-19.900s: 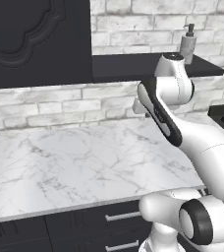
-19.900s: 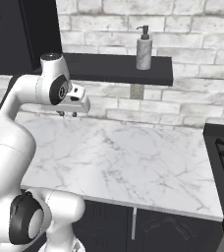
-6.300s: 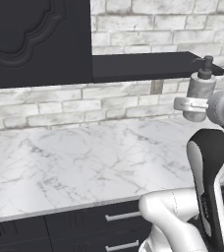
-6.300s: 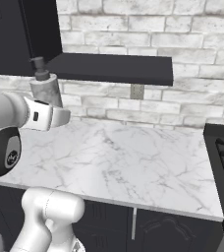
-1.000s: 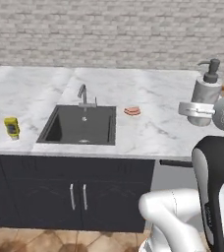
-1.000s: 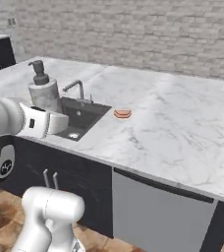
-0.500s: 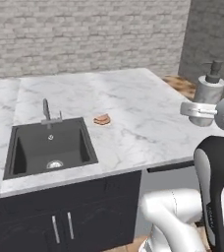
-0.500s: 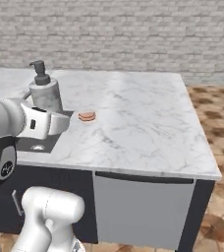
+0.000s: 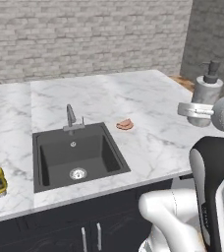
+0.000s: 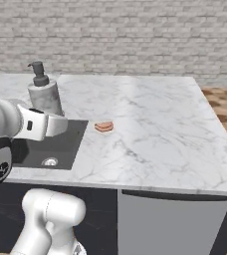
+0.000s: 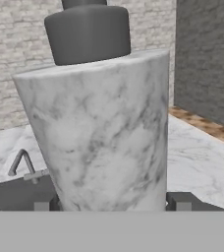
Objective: Open the cabinet. Pick the soap dispenser and place it next to the sink. Then close the cabinet.
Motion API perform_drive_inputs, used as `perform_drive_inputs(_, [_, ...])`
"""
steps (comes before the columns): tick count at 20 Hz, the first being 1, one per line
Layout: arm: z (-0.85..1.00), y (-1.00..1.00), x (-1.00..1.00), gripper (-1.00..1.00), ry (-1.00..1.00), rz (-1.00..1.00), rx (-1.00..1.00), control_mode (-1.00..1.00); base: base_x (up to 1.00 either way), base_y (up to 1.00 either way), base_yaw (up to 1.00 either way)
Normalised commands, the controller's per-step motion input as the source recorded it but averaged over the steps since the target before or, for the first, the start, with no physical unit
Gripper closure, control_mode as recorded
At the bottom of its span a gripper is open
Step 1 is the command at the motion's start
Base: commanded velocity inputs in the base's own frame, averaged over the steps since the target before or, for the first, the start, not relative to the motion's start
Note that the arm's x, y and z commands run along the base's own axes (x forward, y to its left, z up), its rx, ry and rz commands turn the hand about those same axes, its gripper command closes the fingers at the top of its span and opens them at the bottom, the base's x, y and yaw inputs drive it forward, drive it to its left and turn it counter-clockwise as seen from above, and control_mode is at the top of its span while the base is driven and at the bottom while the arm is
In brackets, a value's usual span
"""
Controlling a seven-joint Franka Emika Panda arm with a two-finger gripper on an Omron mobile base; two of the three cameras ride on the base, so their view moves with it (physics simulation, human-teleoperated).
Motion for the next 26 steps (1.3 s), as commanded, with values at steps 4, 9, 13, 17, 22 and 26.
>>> perform_drive_inputs(4, [0.0, 0.0, 0.0, 1.0, 0.0, 0.0, 0.0, 1.0, 0.13, 0.04, 0.01])
perform_drive_inputs(9, [0.0, 0.0, 0.0, 1.0, 0.0, 0.0, 0.0, 1.0, 0.08, 0.18, 0.04])
perform_drive_inputs(13, [0.0, 0.0, 0.0, 1.0, 0.0, 0.0, 0.0, 1.0, 0.01, 0.04, 0.01])
perform_drive_inputs(17, [0.0, 0.0, 0.1, 1.0, 0.0, 0.0, 0.0, -1.0, 0.0, 0.0, 0.0])
perform_drive_inputs(22, [0.0, 0.0, 0.3, 1.0, 0.0, 0.26, 0.0, -1.0, 0.0, 0.0, 0.0])
perform_drive_inputs(26, [0.0, 0.0, 0.05, 1.0, 0.0, 0.31, 0.0, -1.0, 0.0, 0.0, 0.0])
